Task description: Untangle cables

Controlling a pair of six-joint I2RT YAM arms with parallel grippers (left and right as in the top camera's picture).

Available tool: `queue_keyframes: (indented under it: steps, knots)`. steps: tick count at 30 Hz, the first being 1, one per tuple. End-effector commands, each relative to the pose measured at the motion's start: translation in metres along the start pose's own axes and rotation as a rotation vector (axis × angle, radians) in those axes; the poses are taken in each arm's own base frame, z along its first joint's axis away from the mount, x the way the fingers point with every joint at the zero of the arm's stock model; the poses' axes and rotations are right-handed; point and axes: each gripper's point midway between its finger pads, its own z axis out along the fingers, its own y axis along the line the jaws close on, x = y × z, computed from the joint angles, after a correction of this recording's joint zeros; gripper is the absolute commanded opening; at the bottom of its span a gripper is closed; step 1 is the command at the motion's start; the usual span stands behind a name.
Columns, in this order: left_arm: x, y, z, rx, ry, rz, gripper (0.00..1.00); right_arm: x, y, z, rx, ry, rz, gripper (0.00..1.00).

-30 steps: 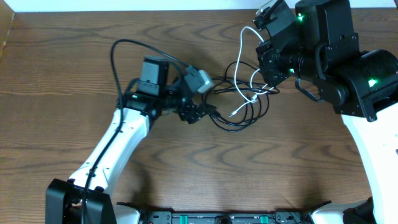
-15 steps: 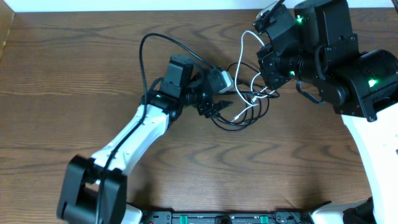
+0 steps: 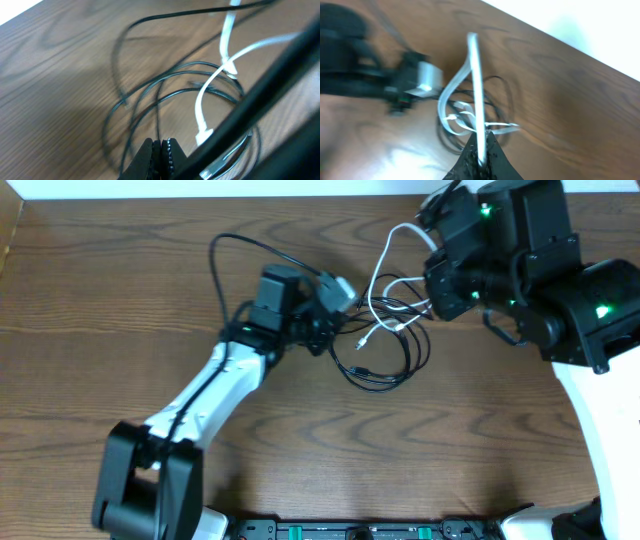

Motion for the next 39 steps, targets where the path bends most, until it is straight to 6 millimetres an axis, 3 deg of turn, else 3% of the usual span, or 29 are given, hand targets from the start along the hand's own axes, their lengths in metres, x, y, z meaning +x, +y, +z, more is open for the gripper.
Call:
queue_keyframes:
  steps: [1,6,12,16,21,30,36,39]
  knots:
    - [-0.003,0.040,-0.045,-0.174,0.004,-0.082,0.08,0.003,-0.057,-0.020,0.237,-0.024,0.150,0.01]
    - [0.026,0.087,-0.110,-0.387,0.075,-0.200,0.07,0.017,-0.127,-0.037,0.446,-0.025,0.312,0.01]
    - [0.054,0.131,-0.198,-0.600,0.022,-0.438,0.08,0.044,-0.207,-0.069,0.636,-0.059,0.533,0.01]
    - [0.073,0.149,-0.240,-0.710,-0.020,-0.576,0.07,0.064,-0.242,-0.090,0.715,-0.075,0.646,0.01]
    - [0.088,0.162,-0.267,-0.782,-0.059,-0.684,0.07,0.083,-0.270,-0.109,0.769,-0.097,0.742,0.01]
    - [0.117,0.178,-0.305,-0.931,-0.095,-0.861,0.07,0.122,-0.325,-0.163,0.944,-0.213,0.980,0.01]
    - [0.138,0.185,-0.332,-1.017,-0.146,-0.998,0.07,0.137,-0.337,-0.173,0.901,-0.253,1.061,0.01]
    - [0.138,0.185,-0.333,-1.010,-0.158,-1.011,0.07,0.137,-0.340,-0.168,0.862,-0.258,1.068,0.01]
